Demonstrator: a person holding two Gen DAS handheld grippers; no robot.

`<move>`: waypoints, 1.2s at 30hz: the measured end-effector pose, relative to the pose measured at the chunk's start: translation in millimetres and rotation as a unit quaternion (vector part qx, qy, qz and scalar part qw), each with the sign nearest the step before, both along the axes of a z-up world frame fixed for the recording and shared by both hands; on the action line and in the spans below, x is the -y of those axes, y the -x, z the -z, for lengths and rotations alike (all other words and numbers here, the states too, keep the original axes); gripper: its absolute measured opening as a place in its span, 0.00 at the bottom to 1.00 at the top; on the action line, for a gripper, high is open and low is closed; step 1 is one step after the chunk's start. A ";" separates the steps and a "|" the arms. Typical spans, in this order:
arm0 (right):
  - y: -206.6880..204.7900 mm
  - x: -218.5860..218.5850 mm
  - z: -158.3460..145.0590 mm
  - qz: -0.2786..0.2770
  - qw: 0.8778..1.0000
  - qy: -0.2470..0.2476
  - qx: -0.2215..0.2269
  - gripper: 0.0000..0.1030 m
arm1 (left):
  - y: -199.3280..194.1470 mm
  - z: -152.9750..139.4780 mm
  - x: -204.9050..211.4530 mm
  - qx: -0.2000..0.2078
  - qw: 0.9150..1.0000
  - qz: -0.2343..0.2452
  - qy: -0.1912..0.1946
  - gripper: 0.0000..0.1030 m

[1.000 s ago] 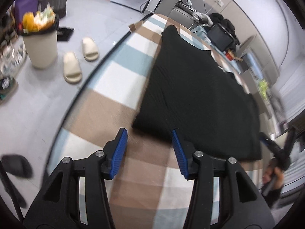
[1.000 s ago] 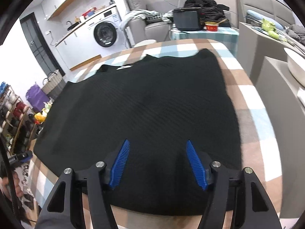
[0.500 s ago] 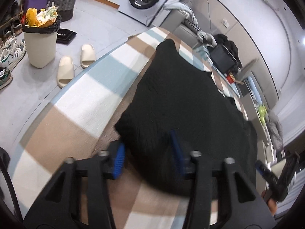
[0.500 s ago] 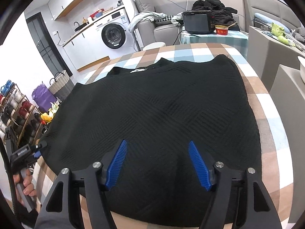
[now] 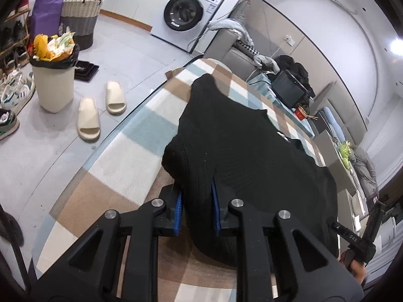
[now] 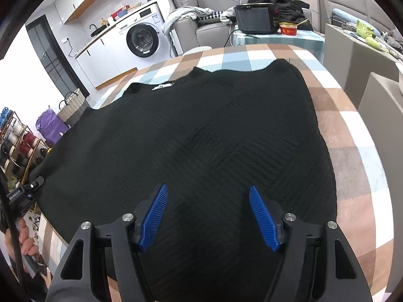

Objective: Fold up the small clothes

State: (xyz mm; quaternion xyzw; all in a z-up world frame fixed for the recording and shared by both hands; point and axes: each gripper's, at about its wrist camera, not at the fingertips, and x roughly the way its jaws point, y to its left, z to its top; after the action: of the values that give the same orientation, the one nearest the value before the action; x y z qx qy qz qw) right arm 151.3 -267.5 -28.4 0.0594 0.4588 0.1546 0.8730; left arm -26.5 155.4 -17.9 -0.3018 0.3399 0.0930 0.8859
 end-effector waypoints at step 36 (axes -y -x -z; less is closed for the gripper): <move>26.6 10.3 -25.3 -0.030 0.995 -0.090 -0.015 0.68 | -98.2 -1.0 194.8 0.002 0.931 0.358 -0.076 0.68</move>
State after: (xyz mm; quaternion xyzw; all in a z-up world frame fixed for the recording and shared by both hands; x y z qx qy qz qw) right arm 124.8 -277.9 -3.0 0.1260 0.4575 0.2199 0.8523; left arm 71.8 -39.4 -17.0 -0.0917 0.4158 -0.2055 0.8812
